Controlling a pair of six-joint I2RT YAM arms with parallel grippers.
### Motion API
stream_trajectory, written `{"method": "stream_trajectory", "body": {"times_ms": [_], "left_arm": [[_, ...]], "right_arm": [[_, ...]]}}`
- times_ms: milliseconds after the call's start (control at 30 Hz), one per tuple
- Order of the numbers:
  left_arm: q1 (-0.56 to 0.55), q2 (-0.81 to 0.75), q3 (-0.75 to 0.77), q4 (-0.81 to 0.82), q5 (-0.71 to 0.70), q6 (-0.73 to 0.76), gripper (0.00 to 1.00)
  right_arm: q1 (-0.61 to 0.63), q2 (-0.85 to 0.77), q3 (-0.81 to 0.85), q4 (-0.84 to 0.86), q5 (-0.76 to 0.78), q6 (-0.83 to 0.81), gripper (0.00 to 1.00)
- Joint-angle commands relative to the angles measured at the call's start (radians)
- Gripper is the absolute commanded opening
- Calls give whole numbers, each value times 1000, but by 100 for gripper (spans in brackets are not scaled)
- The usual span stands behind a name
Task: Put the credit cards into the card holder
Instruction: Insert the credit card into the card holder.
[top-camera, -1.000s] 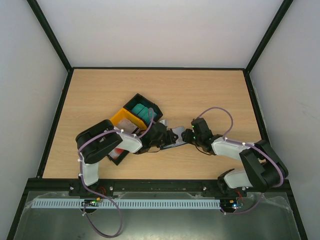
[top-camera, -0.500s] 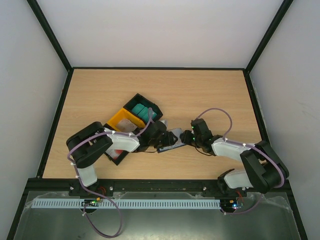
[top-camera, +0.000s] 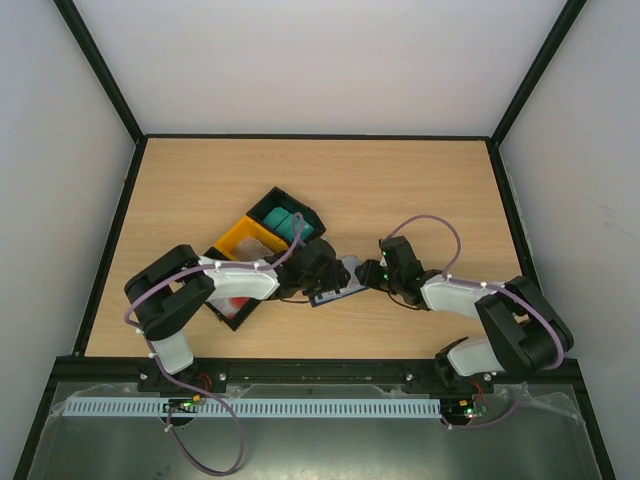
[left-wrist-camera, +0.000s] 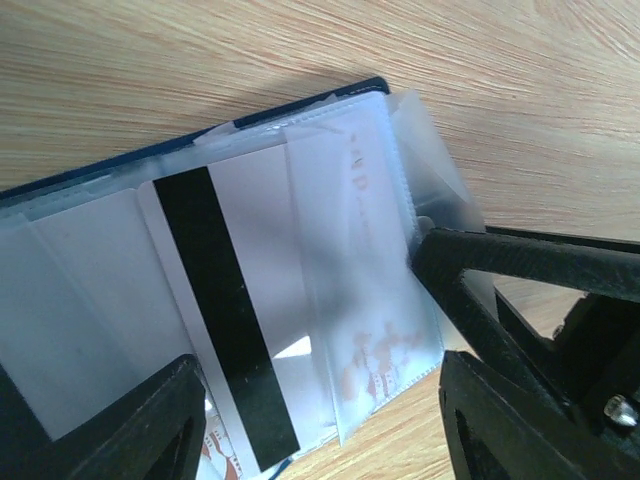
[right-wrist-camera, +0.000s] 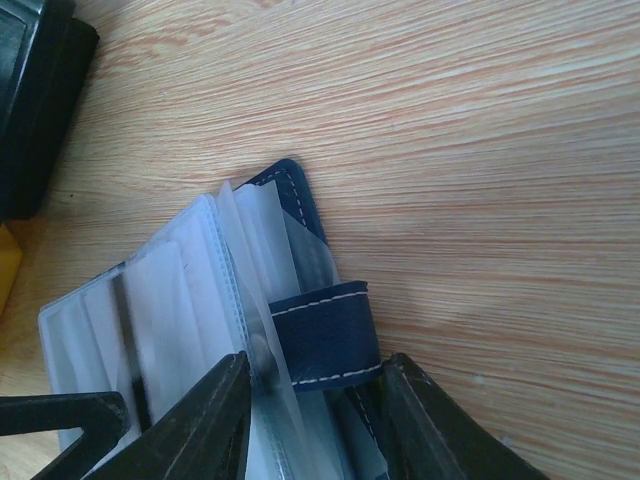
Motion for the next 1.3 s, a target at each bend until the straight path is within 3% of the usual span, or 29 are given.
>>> {"method": "stream_trajectory", "body": {"times_ms": [0,200,867,1033,1267], "left_arm": [[-6,-28,22,-99,-46,-10,64],[-6,11,43,-101,-37,-2,51],[12,123,73,87,57,70,46],[12,41,55,42,16,95,47],[12,-34,34,-91,-65,46,60]], "right_arm": [[11,57,-38,-140,-21,-17,37],[11,66,-39,-137,-25,-19,37],[11,34,-55,-116,-32,-14,37],[11,-24,-34,-162,28,-20,37],[12,-20,-12,-196,46,-46,38]]}}
